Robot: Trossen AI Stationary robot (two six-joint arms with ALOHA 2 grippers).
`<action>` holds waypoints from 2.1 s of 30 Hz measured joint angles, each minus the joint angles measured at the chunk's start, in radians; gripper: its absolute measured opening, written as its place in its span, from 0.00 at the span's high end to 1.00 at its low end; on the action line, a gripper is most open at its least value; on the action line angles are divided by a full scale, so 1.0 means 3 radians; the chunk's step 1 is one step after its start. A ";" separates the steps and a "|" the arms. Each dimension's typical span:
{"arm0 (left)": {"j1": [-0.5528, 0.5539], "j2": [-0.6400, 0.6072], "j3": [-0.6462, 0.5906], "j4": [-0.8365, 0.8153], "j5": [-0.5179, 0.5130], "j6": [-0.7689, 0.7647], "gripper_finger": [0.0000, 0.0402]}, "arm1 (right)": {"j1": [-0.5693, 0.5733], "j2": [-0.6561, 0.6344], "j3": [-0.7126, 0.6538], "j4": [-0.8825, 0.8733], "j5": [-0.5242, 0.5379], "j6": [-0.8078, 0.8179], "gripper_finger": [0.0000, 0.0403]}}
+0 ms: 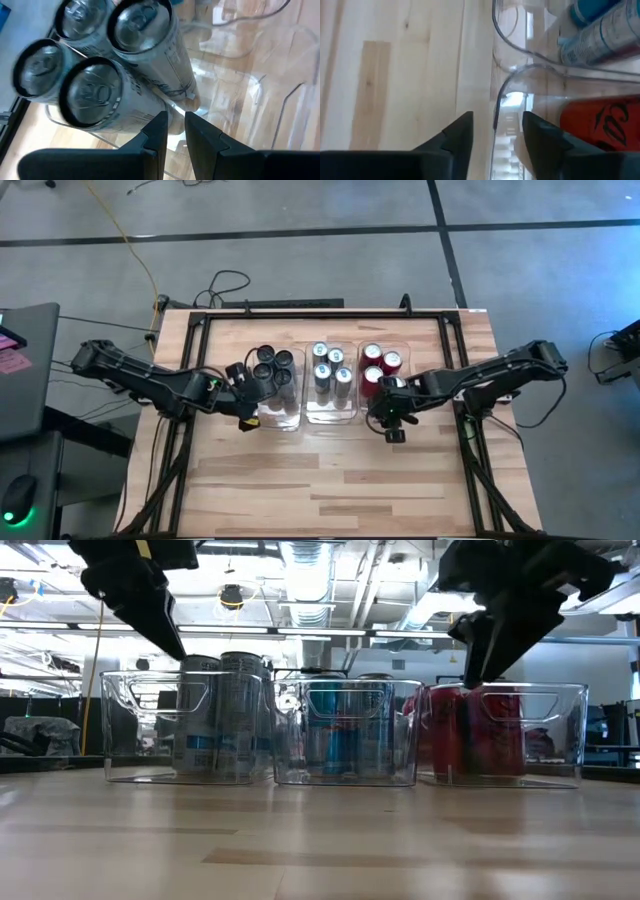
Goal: Sort soda cans
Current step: Return to Home Position
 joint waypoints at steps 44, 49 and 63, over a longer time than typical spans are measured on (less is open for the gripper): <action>-0.0127 -0.3210 -0.1333 0.1361 -0.0258 0.1472 1.00 | 0.0188 -0.3637 -0.1041 0.0584 0.1390 -0.0248 1.00; -0.0126 -0.3341 -0.1553 0.1542 -0.0266 0.1560 1.00 | 0.0188 -0.4182 -0.1423 0.0730 0.1381 -0.0250 1.00; 0.0069 -0.3740 -0.1873 0.1764 -0.0268 0.1628 1.00 | 0.0188 -0.4359 -0.1963 0.1296 0.1375 -0.0231 1.00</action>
